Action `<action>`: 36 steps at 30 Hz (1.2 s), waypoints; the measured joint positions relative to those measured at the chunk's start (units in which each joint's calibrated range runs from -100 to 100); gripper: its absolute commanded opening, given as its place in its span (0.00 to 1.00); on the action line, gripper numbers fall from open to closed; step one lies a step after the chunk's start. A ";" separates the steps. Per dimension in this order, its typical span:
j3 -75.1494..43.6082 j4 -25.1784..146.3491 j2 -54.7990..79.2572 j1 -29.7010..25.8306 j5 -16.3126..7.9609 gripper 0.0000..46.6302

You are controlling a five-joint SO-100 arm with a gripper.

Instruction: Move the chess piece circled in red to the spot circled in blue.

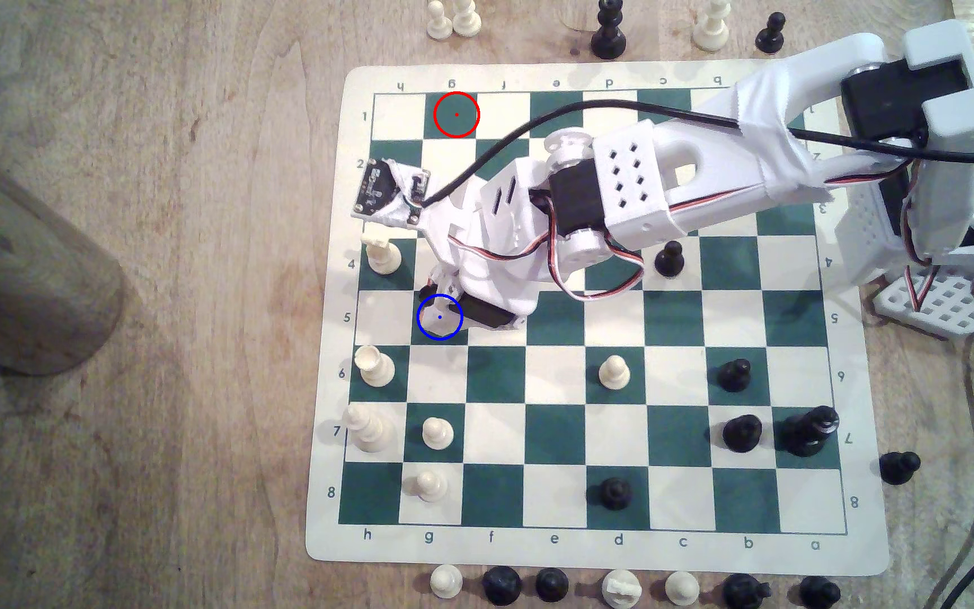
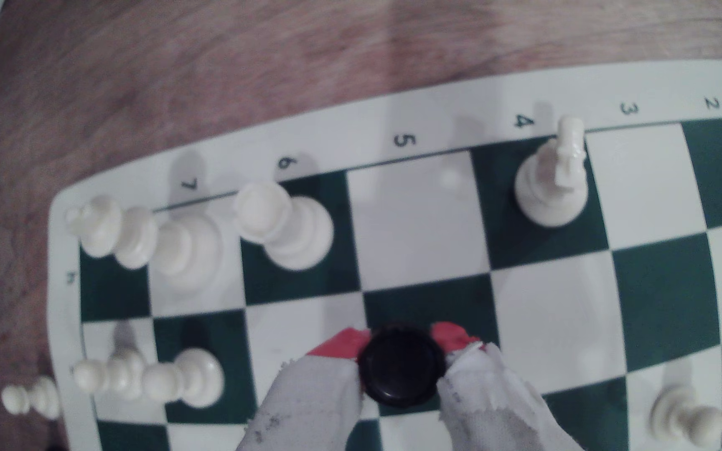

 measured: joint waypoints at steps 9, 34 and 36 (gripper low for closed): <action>0.00 -1.51 1.84 0.07 0.00 0.01; 0.00 -3.43 4.86 0.88 0.24 0.05; 0.00 -3.43 4.86 0.88 0.24 0.23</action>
